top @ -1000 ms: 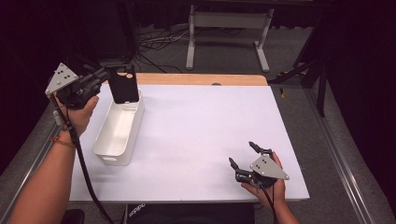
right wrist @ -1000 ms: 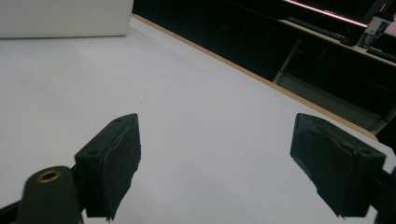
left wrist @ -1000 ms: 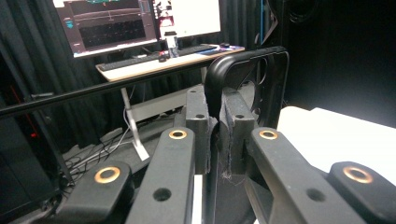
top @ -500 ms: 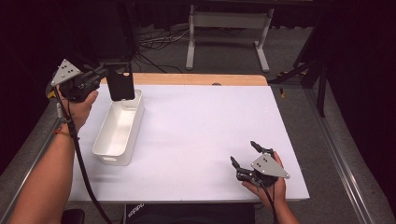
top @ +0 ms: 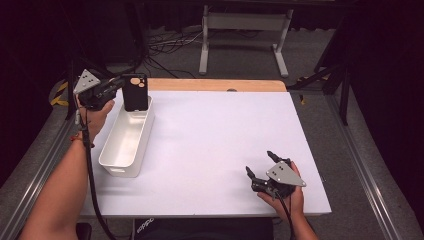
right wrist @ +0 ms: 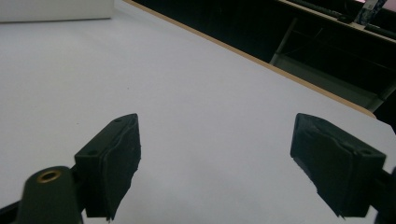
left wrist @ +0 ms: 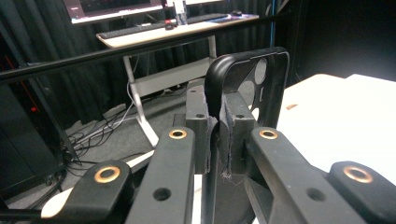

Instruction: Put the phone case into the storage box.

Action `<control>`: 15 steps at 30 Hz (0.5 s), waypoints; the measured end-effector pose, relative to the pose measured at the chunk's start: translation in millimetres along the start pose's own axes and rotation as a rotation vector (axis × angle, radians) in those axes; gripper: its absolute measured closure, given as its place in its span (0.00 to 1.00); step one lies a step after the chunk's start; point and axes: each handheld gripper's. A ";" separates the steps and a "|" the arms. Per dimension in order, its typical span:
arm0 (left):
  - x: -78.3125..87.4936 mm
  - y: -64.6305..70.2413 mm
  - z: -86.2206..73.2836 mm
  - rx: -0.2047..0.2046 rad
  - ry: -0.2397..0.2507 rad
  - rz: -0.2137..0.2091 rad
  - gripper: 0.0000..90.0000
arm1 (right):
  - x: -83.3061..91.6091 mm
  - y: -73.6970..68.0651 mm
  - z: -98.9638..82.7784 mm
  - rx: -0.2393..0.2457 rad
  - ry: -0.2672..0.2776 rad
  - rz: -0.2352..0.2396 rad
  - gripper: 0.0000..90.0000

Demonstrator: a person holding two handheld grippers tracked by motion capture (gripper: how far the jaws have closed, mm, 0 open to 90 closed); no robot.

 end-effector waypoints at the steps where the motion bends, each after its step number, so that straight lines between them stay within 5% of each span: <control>1: -3.2 -1.3 -3.2 0.007 0.004 -0.005 0.93 | -0.5 0.2 0.1 -0.004 -0.004 -0.005 0.19; 15: -19.5 -7.3 -32.4 0.051 -0.027 -0.011 0.93 | -1.6 -0.3 -0.8 -0.002 -0.015 0.009 0.19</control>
Point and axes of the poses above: each handheld gripper's, and its own axes: x roughly backward along the jaws, z roughly out of its top, y roughly to its right, and after that the axes turned 8 degrees about x, right-handed
